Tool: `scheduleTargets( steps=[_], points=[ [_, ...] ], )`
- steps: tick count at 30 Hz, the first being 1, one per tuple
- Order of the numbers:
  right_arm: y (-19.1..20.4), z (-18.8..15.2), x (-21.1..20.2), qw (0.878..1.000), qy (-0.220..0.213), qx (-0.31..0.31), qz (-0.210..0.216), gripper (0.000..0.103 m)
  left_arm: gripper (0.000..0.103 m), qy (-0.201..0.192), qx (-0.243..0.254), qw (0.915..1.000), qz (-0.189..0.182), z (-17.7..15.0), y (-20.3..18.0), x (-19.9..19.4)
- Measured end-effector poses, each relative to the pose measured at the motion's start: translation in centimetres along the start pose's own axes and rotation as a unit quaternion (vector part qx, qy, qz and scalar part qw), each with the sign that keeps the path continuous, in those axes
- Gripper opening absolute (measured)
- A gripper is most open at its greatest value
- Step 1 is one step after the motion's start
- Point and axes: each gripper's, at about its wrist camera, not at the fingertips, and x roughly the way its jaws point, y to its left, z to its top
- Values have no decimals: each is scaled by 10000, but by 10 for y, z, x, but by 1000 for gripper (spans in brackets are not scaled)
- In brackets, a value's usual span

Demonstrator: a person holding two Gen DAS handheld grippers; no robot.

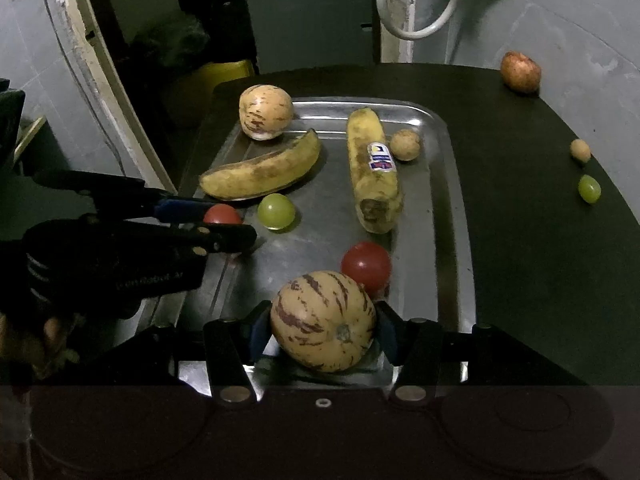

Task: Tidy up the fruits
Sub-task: 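Lower the pepino and tomato into the tray and open both grippers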

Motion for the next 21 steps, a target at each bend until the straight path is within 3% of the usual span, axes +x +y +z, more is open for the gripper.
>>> scheduleTargets(
  steps=[9, 16, 19, 21],
  points=[
    [-4, -1, -21, 9997, -252, 41, -16, 62, 70, -114, -176, 9998, -64, 5, -5, -9],
    [-9, -11, -57, 9988, -484, 90, -48, 69, 72, -283, -244, 9993, -53, 7, -7, -28],
    [-14, -18, -77, 9979, -611, 176, -95, 75, 78, -386, -264, 9989, -50, 10, -9, -41],
    [-19, -23, -94, 9968, -727, 314, -132, 85, 83, -476, -273, 9985, -66, 13, -12, -52]
  ],
)
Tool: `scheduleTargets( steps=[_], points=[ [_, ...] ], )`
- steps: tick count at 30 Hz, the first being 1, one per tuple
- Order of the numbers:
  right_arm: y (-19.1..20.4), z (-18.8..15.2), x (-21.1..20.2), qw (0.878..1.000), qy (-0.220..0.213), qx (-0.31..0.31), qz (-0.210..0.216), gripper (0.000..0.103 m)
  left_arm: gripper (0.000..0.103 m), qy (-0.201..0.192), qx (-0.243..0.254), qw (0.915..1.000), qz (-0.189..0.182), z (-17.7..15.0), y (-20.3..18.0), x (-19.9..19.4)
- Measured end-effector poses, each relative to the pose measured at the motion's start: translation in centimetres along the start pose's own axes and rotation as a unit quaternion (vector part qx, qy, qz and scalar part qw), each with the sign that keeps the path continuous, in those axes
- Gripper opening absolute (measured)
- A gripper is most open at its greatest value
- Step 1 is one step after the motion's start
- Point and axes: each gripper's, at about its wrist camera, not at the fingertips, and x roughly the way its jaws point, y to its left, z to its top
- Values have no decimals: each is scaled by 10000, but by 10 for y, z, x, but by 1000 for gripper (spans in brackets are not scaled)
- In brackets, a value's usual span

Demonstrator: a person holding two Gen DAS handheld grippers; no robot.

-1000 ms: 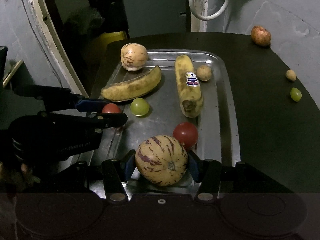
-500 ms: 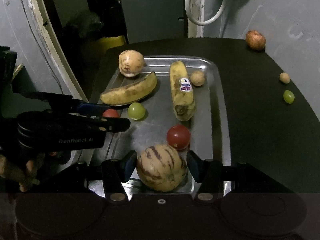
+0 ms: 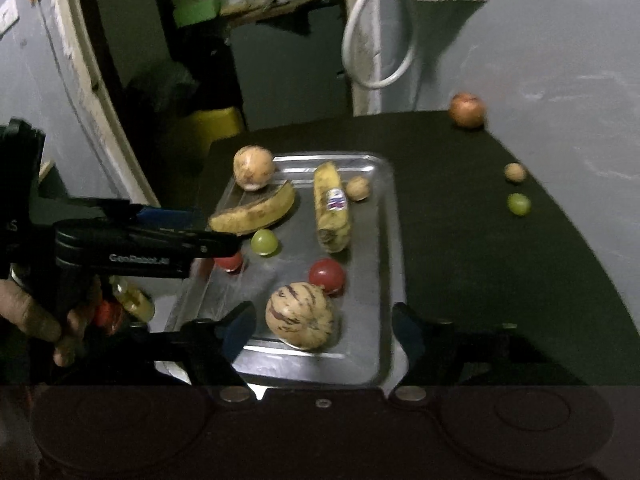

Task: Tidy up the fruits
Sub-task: 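Lower the pepino and tomato into the tray and open both grippers, then withdraw both open grippers from the tray toward the loose fruits by the wall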

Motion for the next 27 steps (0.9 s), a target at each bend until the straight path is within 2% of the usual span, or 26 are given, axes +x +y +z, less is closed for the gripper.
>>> scheduleTargets(
  steps=[4, 6, 11, 27],
  points=[
    [-14, -8, -36, 9989, -263, 377, -81, 91, 96, -152, 15, 9999, -31, 9, -13, -19],
    [-19, -12, -51, 9974, -389, 584, -133, 98, 101, -187, 53, 9998, -10, 13, -23, -27],
    [-25, -17, -83, 9931, -702, 923, -177, 102, 102, -218, 152, 9996, 54, 22, -43, -45],
    [-16, -28, -151, 9855, -1410, 923, -195, 102, 102, -612, 504, 9968, 56, 24, -81, -93]
  ],
)
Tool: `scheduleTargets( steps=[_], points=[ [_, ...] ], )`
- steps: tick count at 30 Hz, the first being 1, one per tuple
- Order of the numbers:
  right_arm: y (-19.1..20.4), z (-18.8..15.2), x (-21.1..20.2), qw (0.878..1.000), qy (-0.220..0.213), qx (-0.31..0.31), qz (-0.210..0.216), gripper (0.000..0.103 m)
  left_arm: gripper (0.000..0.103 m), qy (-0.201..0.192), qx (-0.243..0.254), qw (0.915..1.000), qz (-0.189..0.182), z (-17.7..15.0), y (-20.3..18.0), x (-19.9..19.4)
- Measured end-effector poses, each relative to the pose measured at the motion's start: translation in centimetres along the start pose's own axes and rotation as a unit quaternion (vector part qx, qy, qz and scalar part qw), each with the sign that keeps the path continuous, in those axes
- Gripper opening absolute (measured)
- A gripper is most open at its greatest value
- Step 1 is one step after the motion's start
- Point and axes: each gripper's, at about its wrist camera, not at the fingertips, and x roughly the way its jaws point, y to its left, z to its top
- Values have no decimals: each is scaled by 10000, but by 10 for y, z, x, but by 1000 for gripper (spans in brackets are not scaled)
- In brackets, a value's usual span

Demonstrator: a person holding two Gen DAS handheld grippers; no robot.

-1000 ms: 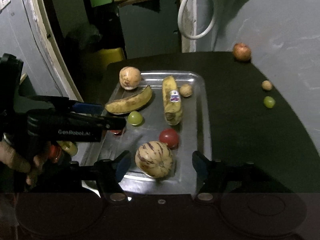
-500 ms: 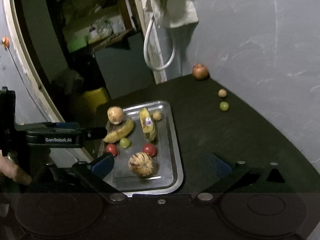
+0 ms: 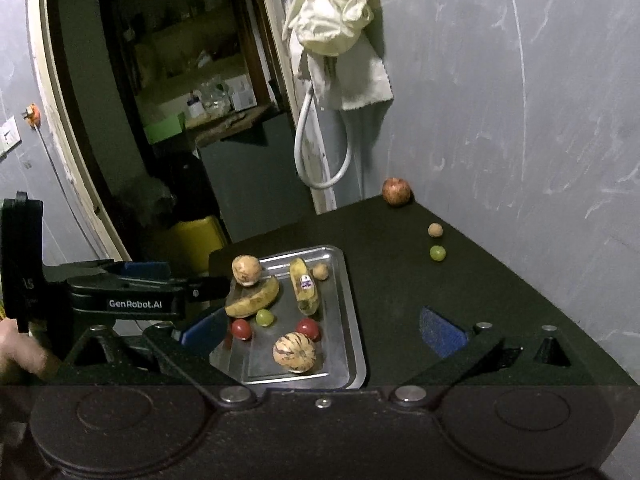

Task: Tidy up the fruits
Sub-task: 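Withdraw both open grippers from the tray toward the loose fruits by the wall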

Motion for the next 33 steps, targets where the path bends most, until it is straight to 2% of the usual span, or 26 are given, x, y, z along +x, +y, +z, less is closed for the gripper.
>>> scheduleTargets(
  steps=[19, 33],
  points=[
    [-11, -8, -32, 9988, -345, 358, 19, 102, 102, -38, 489, 9988, -68, 9, -22, -17],
    [-18, -19, -40, 9973, -390, 614, -56, 102, 102, 95, 586, 9982, -49, 2, -21, -23]
  ],
)
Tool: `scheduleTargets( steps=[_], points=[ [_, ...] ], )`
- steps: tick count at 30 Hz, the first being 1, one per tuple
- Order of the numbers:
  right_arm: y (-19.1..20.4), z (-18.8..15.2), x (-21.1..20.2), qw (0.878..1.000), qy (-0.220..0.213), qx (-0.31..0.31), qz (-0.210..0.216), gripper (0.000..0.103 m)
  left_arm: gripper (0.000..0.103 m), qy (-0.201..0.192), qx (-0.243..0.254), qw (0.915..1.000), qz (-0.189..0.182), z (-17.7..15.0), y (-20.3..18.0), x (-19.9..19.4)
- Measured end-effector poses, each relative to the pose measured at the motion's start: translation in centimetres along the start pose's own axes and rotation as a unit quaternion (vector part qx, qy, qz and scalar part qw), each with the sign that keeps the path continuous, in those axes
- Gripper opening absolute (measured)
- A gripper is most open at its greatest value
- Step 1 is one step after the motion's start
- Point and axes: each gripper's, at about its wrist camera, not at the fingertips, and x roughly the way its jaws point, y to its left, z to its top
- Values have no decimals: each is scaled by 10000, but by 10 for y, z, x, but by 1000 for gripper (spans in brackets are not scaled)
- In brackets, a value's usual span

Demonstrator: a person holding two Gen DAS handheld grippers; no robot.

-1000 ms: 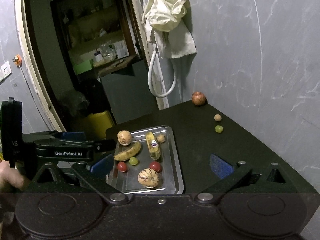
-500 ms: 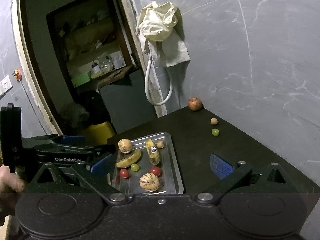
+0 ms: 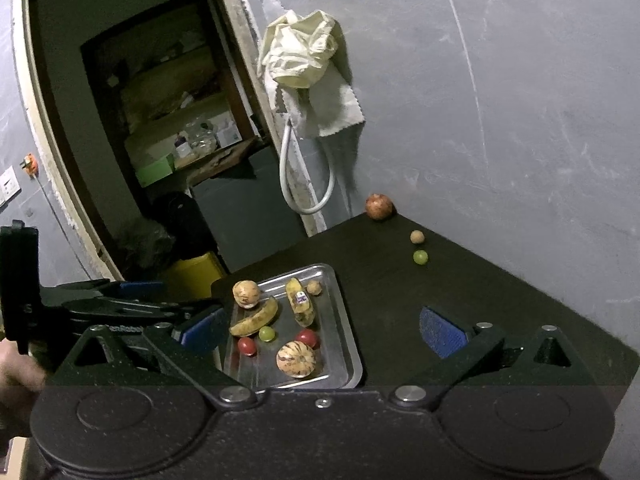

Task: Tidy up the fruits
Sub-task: 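Withdraw both open grippers from the tray toward the loose fruits by the wall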

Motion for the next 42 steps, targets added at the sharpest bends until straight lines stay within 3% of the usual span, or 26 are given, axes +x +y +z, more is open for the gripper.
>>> scheduleTargets(
  steps=[6, 12, 24, 35, 42],
  points=[
    [-7, -7, 6, 9996, 35, 206, -169, 102, 102, 47, 38, 9999, -88, 9, 11, 21],
    [-20, -1, 27, 9975, 83, 379, -592, 102, 102, 119, 143, 9989, -432, 26, 15, 68],
    [-29, 41, 125, 9905, 367, 576, -1194, 102, 102, 414, 510, 9921, -1065, 63, 43, 179],
    [-23, 70, 173, 9906, 393, 285, -1279, 102, 102, 474, 572, 9888, -1298, 77, 49, 221],
    [-35, 80, 221, 9865, 613, 149, -1511, 102, 102, 535, 730, 9840, -1536, 91, 55, 270]
  ],
)
